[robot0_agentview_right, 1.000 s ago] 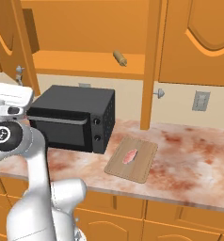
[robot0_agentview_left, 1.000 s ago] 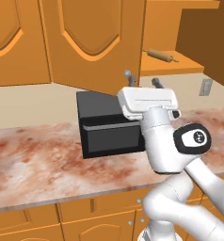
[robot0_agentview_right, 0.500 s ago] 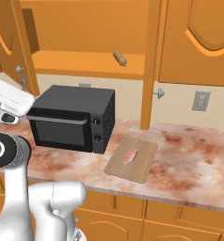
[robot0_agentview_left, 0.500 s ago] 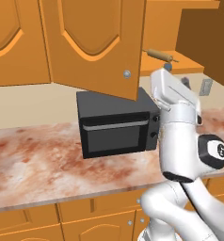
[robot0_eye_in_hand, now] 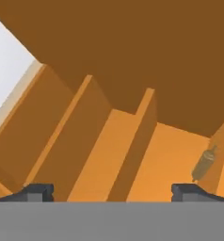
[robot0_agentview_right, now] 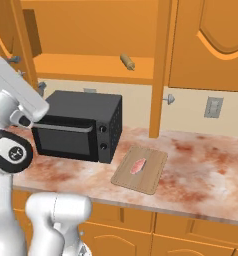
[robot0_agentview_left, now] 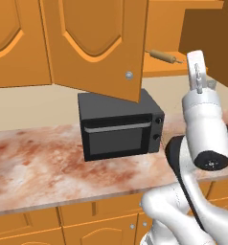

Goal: Open the cabinet, retrieve the rolling pin, and place it next to the meat on the cutting board to prepare for tenderizing.

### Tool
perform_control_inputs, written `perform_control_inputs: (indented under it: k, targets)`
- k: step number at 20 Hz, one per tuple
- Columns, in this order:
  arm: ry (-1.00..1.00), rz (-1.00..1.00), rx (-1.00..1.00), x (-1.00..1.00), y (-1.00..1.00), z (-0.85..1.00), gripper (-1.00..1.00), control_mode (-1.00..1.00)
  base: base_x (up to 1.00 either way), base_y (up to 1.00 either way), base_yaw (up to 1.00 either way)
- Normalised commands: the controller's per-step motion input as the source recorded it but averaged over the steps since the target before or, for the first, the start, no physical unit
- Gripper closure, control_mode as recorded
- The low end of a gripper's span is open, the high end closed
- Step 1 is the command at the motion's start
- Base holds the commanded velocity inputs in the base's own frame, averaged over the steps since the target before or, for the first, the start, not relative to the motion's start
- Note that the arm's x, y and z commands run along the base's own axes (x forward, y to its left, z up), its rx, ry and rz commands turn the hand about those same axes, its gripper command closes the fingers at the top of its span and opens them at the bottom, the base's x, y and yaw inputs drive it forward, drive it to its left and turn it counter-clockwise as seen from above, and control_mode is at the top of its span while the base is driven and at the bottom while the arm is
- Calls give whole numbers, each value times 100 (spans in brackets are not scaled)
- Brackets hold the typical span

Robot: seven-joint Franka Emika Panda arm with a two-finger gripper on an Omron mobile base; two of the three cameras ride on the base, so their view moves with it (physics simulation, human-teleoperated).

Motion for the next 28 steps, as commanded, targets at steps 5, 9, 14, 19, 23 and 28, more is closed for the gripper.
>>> perform_control_inputs:
  k: [5,9,14,19,23,28]
  targets:
    - [21,36,33,84,-1,-1,-100,-100,0,0,0]
    - [19,39,28,82,0,-2,-100,-100,0,0,0]
    - [17,33,17,66,-2,-7,-100,-100,0,0,0]
    - [18,32,3,66,0,-24,-100,-100,0,0,0]
    - [4,34,-1,44,8,-21,-100,-100,0,0,0]
    - [0,34,-7,6,33,-8,-100,-100,0,0,0]
